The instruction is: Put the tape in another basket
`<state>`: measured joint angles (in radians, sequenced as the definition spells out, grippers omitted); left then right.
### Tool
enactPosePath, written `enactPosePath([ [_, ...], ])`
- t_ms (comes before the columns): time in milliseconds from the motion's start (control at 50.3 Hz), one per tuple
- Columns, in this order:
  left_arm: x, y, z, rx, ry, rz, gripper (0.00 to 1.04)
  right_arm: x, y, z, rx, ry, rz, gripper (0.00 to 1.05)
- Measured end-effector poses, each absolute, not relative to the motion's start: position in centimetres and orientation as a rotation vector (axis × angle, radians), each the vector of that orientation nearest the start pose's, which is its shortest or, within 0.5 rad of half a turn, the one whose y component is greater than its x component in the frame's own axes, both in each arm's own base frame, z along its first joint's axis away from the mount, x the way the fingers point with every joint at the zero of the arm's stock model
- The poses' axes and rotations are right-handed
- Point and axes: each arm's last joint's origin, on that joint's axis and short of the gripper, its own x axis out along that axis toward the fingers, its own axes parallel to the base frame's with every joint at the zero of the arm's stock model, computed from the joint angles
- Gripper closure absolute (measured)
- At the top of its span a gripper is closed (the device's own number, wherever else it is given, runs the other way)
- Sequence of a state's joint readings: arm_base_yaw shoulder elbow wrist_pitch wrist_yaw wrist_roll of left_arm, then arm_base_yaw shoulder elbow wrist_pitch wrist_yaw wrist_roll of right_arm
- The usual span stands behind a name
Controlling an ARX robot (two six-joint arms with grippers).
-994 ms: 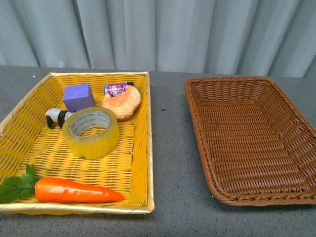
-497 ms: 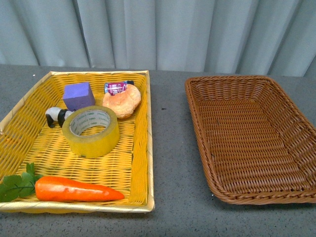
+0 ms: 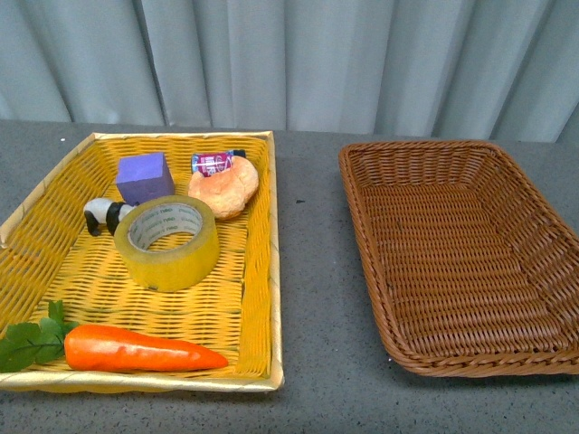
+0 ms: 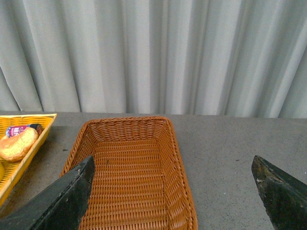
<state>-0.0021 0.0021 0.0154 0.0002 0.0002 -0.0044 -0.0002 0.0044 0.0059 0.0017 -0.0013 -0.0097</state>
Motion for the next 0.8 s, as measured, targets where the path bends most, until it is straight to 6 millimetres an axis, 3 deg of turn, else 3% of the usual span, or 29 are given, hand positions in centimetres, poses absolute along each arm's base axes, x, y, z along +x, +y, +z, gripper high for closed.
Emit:
enactPosePath([
  [795, 9.69, -0.02, 16.86, -0.004, -0.014, -0.002, 0.07, 9.76, 0.0, 16.55, -0.01, -0.004, 0.001, 0.09],
])
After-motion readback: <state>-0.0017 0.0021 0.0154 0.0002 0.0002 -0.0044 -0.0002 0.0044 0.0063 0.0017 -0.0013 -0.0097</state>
